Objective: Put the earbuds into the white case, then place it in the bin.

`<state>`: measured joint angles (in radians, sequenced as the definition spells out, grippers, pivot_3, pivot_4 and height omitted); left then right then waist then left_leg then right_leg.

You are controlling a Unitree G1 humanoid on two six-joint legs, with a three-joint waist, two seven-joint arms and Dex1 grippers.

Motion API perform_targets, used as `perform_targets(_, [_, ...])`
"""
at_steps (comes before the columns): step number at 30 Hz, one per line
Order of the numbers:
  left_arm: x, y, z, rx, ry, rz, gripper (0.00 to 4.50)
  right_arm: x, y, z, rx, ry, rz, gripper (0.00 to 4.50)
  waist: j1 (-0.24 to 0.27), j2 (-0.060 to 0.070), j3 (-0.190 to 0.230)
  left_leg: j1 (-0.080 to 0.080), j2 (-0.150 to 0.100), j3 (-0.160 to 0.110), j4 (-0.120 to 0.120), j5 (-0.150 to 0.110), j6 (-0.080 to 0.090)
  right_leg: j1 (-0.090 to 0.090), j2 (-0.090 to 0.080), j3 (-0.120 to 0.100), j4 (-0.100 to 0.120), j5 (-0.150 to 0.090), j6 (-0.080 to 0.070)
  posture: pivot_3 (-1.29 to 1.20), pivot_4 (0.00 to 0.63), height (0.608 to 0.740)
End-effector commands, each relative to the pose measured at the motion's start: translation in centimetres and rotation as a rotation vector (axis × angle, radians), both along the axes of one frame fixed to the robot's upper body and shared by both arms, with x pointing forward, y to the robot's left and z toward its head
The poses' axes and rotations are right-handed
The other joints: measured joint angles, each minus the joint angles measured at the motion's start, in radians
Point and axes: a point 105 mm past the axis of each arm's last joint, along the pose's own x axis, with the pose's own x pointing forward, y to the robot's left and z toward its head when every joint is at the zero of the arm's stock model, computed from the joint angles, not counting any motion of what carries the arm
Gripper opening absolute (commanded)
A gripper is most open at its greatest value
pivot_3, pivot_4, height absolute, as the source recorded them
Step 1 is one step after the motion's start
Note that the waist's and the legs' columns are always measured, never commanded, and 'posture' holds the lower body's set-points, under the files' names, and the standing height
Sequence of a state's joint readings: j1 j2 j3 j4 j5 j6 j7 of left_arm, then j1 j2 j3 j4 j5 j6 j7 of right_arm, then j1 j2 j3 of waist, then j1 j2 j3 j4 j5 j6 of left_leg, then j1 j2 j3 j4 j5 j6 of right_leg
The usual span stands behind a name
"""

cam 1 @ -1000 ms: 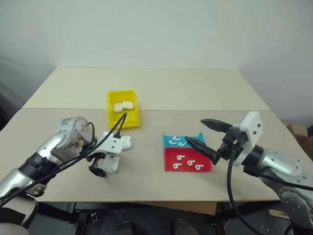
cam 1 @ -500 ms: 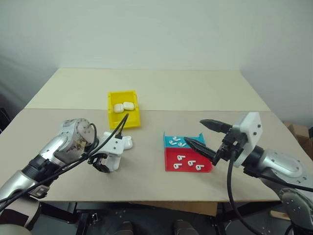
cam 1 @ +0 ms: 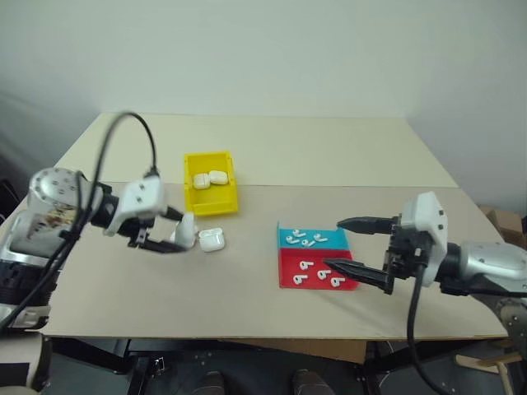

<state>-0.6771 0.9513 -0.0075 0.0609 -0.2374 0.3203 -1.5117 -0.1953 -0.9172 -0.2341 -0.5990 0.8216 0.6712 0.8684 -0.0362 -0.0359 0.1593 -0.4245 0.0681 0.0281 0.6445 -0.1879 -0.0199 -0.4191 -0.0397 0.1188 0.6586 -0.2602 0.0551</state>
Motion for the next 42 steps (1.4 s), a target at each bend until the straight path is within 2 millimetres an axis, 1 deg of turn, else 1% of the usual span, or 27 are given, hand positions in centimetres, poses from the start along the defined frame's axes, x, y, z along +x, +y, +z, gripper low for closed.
perform_targets(1, [-0.9, -2.4, 4.6, -0.343, -0.106, -0.017, 2.81, -0.5, -0.7, 1.6, -0.025, -0.045, 0.074, 4.5, -0.001, 0.0, 0.0, 0.0, 0.0, 0.0, 0.0, 0.0, 0.0, 0.0, 0.0, 0.0, 0.0, 0.0, 0.0, 0.0, 0.15, 0.74])
perform_targets(2, [-1.2, -3.2, 5.2, -0.439, -0.124, -0.015, 2.81, -0.5, -0.9, 1.6, -0.044, -0.037, 0.088, 4.5, -0.001, 0.0, 0.0, 0.0, 0.0, 0.0, 0.0, 0.0, 0.0, 0.0, 0.0, 0.0, 0.0, 0.0, 0.0, 0.0, 0.15, 0.74])
perform_targets(6, [-2.5, -6.1, 7.0, -0.744, -0.054, -0.008, 2.81, -0.3, -1.7, 1.2, -0.121, 0.008, 0.135, 4.5, -0.003, 0.0, 0.0, 0.0, 0.0, -0.001, 0.001, 0.0, 0.0, 0.001, 0.0, 0.0, 0.0, 0.0, 0.001, 0.0, 0.15, 0.74])
perform_targets(7, [-2.9, -6.6, 7.3, -0.817, -0.029, -0.035, 2.81, 0.1, -2.0, 0.6, -0.184, -0.002, 0.133, 4.5, -0.005, 0.0, 0.0, 0.0, 0.0, -0.001, 0.001, 0.0, 0.0, 0.001, 0.0, 0.0, 0.0, 0.0, 0.001, 0.0, 0.15, 0.74])
perform_targets(8, [-3.3, -7.4, 7.3, -0.851, -0.014, -0.06, 2.81, 0.7, -2.3, -0.2, -0.268, -0.021, 0.119, 4.5, -0.007, 0.0, 0.0, 0.001, 0.0, -0.001, 0.001, 0.0, 0.0, 0.001, 0.0, 0.0, 0.0, 0.001, 0.001, 0.0, 0.15, 0.74])
perform_targets(9, [-3.7, -8.0, 7.1, -0.857, -0.015, -0.079, 2.81, 1.2, -2.6, -1.1, -0.331, -0.023, 0.107, 4.5, -0.009, 0.0, 0.0, 0.001, 0.0, -0.001, 0.001, 0.0, 0.0, 0.002, 0.0, 0.0, 0.0, 0.001, 0.001, 0.0, 0.15, 0.74])
perform_targets(12, [-4.8, -9.7, 6.1, -0.832, -0.026, -0.131, 2.81, 2.8, -3.1, -2.7, -0.447, -0.016, 0.062, 4.5, -0.013, 0.0, 0.0, 0.003, -0.001, -0.001, 0.001, 0.0, 0.0, 0.002, 0.0, 0.001, 0.0, 0.001, 0.001, 0.0, 0.15, 0.74])
perform_targets(15, [-6.2, -10.5, 5.2, -0.818, -0.005, -0.216, 2.81, 4.3, -3.2, -3.8, -0.529, -0.005, 0.019, 4.5, -0.013, 0.001, 0.0, 0.003, -0.001, 0.0, 0.001, 0.0, 0.0, 0.002, 0.0, 0.002, 0.001, 0.001, 0.001, 0.0, 0.15, 0.74])
perform_targets(17, [-7.2, -10.6, 4.7, -0.815, 0.0, -0.289, 2.81, 5.0, -2.9, -4.0, -0.555, -0.006, 0.014, 4.5, -0.011, 0.001, 0.0, 0.003, -0.001, 0.0, 0.001, 0.0, 0.0, 0.001, 0.0, 0.002, 0.001, 0.001, 0.001, 0.0, 0.15, 0.74])
perform_targets(19, [-7.8, -10.6, 4.4, -0.804, -0.004, -0.343, 2.81, 5.2, -2.5, -4.1, -0.571, -0.007, 0.022, 4.5, -0.008, 0.001, 0.0, 0.002, -0.001, 0.0, 0.001, 0.0, 0.0, 0.001, 0.0, 0.002, 0.0, 0.001, 0.001, 0.0, 0.15, 0.74])
perform_targets(22, [-7.3, -10.7, 4.1, -0.821, -0.002, -0.35, 2.81, 4.7, -1.1, -4.8, -0.63, 0.003, 0.132, 3.89, -0.004, 0.001, 0.0, 0.002, -0.001, 0.0, 0.001, 0.0, 0.0, 0.001, 0.0, 0.001, -0.001, 0.001, 0.001, 0.0, 0.15, 0.74])
perform_targets(25, [-7.3, -10.8, 4.0, -0.823, -0.006, -0.379, 2.81, 5.4, -0.9, -6.0, -0.701, 0.001, 0.146, 2.88, -0.003, 0.001, 0.0, 0.002, -0.001, 0.0, 0.001, 0.0, 0.0, 0.002, 0.0, 0.001, -0.001, 0.001, 0.001, 0.0, 0.15, 0.74])
perform_targets(28, [-7.0, -10.9, 3.9, -0.824, -0.018, -0.378, 2.81, 6.4, -0.3, -6.8, -0.759, -0.033, 0.176, 2.88, -0.005, 0.001, 0.0, 0.002, -0.001, 0.0, 0.001, 0.0, 0.0, 0.001, 0.0, 0.001, -0.002, 0.001, 0.001, 0.0, 0.15, 0.74])
perform_targets(32, [-7.0, -11.1, 3.6, -0.827, -0.012, -0.369, 2.81, 7.1, 0.3, -7.3, -0.815, -0.049, 0.22, 2.88, -0.009, 0.001, 0.0, 0.002, -0.001, 0.0, 0.0, 0.0, 0.0, 0.001, 0.0, 0.001, -0.001, 0.001, 0.001, 0.0, 0.15, 0.74])
perform_targets(35, [-7.3, -11.0, 3.2, -0.815, -0.005, -0.356, 2.81, 7.4, 0.8, -7.8, -0.853, -0.064, 0.264, 2.88, -0.008, 0.001, 0.0, 0.001, -0.001, 0.0, 0.0, 0.0, 0.0, 0.001, 0.0, 0.001, -0.001, 0.001, 0.001, 0.0, 0.15, 0.74])
perform_targets(42, [-7.4, -10.5, 3.0, -0.798, -0.02, -0.32, 2.81, 7.7, 1.5, -8.7, -0.894, -0.069, 0.322, 2.88, -0.006, 0.001, 0.0, 0.001, -0.001, 0.0, 0.0, 0.0, 0.0, 0.001, 0.0, 0.001, -0.001, 0.001, 0.0, 0.0, 0.15, 0.74])
